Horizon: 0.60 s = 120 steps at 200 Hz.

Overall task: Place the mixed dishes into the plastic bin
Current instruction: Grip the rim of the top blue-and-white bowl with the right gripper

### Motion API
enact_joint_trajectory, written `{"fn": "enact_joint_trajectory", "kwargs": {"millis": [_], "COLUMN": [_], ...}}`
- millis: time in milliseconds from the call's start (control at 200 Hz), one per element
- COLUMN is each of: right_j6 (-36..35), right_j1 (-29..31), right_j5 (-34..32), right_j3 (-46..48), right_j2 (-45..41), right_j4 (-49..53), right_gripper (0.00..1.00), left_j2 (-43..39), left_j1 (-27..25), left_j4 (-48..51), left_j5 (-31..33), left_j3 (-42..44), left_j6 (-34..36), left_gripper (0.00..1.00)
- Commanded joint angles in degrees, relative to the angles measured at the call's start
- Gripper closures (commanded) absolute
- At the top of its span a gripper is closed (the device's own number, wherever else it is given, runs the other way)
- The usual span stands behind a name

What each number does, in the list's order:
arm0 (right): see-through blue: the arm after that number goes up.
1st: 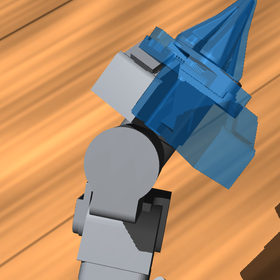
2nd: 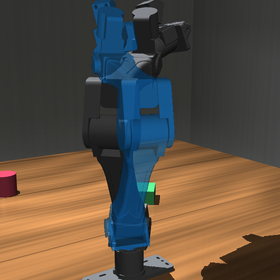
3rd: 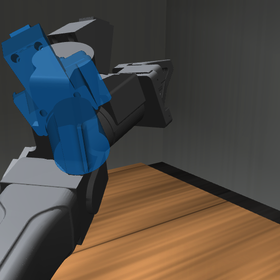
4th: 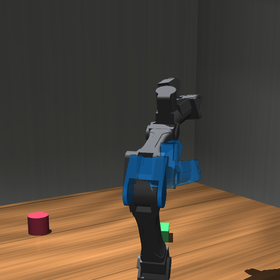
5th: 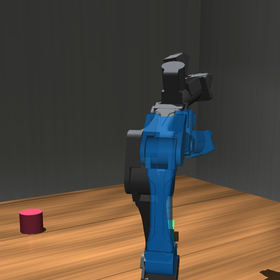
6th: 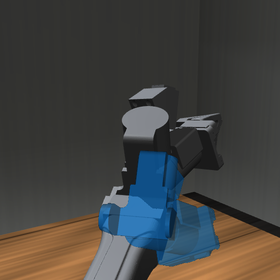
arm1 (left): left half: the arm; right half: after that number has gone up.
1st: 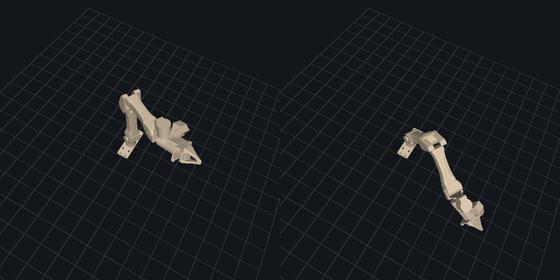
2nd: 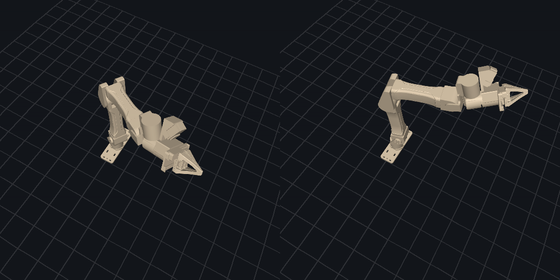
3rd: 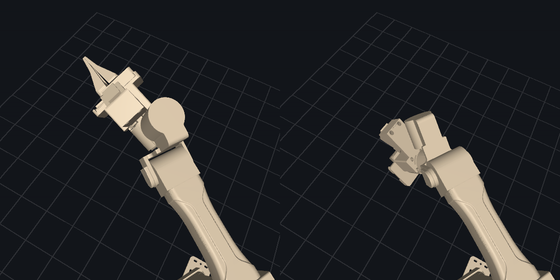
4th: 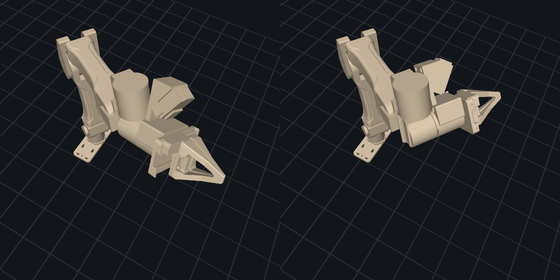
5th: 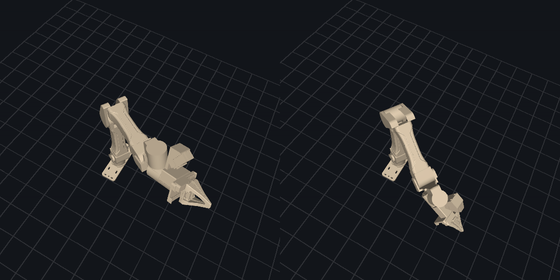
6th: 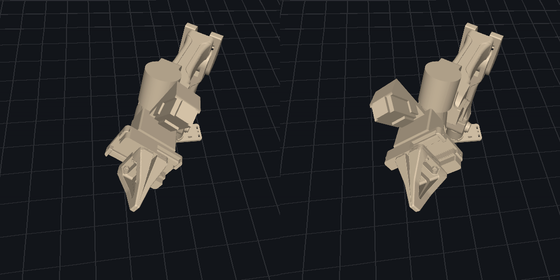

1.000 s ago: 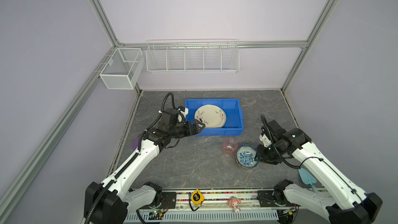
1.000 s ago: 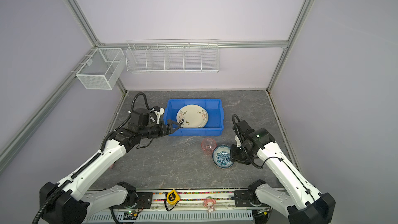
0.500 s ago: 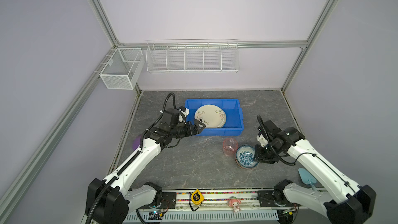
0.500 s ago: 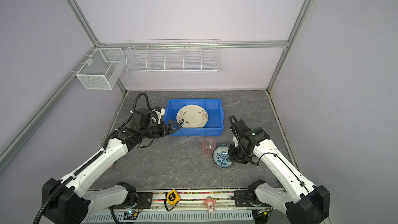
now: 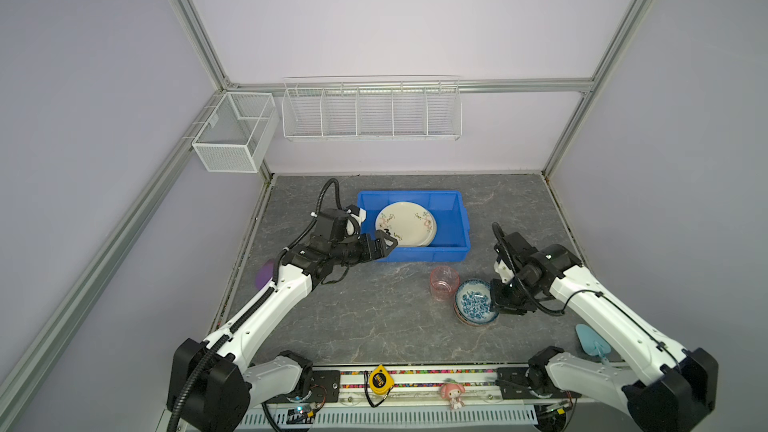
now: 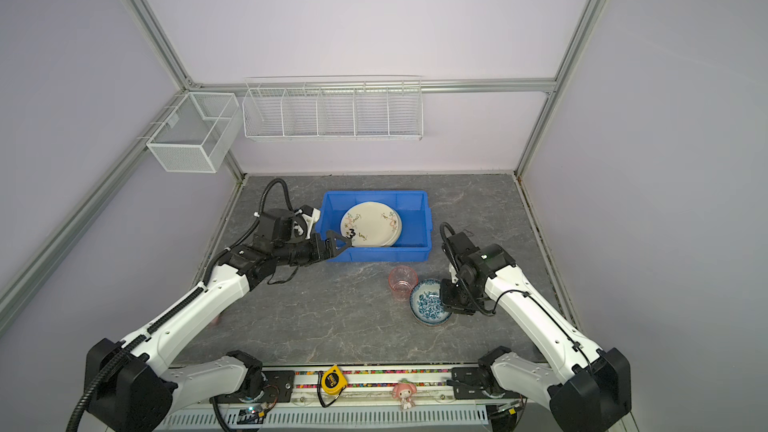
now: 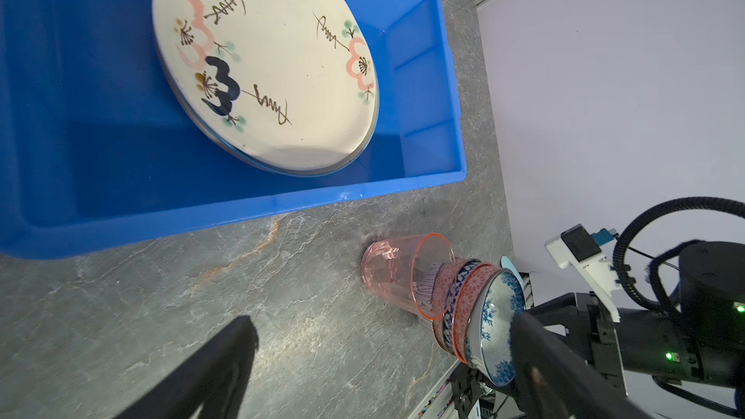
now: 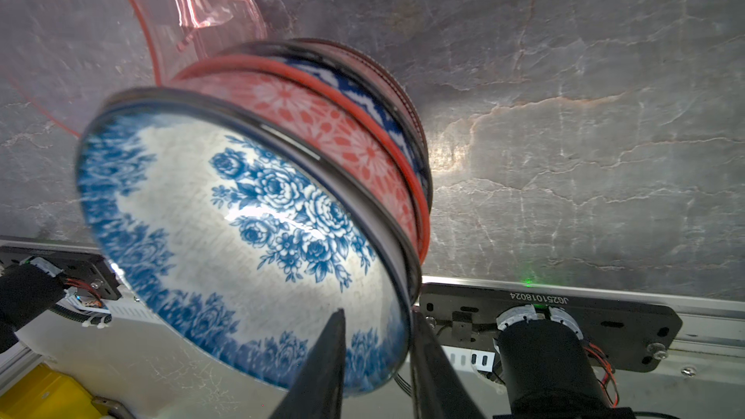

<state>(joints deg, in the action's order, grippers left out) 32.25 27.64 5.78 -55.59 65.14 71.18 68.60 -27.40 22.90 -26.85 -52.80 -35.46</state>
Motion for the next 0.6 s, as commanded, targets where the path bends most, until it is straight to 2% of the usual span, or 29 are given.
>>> {"fn": "enact_joint_trajectory", "kwargs": {"millis": [0,595], "right_j6": [-0.95,-1.74], "right_j1": [0.39,0.35], "right_j5": [-1.01,-2.39], "right_j3": [-0.14,-3.03], "right_j2": [0.84,1.64], "right_j4": [0.1,1.67], "right_gripper": [0.71,0.83], "left_j2": [0.63,2.64], "left_j1": [-0.29,-0.29], "left_j4": [-1.03,-1.12], "left_j5": [-0.04,-0.6], "left_j3": [-0.11,-1.32], "left_j6": [0.32,0.84], "left_gripper": [0.02,0.02]}}
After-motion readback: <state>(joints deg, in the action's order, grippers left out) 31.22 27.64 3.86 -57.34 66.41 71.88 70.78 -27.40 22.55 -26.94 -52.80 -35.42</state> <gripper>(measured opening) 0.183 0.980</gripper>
